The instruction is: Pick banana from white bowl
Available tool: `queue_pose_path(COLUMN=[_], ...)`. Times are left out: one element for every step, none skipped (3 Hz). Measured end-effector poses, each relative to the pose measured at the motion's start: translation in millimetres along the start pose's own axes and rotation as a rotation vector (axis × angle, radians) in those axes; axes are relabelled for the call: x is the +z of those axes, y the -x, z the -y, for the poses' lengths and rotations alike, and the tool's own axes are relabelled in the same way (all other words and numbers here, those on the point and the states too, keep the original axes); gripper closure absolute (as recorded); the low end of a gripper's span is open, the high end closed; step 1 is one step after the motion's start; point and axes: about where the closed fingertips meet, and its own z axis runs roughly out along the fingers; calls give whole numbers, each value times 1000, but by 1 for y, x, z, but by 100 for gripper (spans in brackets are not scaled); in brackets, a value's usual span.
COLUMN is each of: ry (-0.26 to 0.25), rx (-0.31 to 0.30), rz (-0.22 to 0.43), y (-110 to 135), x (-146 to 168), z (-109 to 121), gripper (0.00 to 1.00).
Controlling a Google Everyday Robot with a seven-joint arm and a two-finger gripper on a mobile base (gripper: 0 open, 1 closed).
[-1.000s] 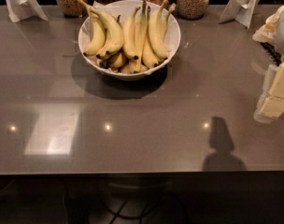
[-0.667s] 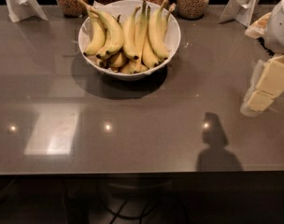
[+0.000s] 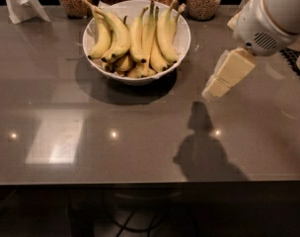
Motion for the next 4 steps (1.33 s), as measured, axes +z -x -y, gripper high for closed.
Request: queue_pose_path(ry=[-10, 6, 6, -39], rx=[7, -24, -24, 25], rz=[70, 145, 145, 196], y=[54, 105, 105, 123], x=[29, 45, 45, 56], z=[12, 17, 17, 33], gripper=[0, 0, 0, 0])
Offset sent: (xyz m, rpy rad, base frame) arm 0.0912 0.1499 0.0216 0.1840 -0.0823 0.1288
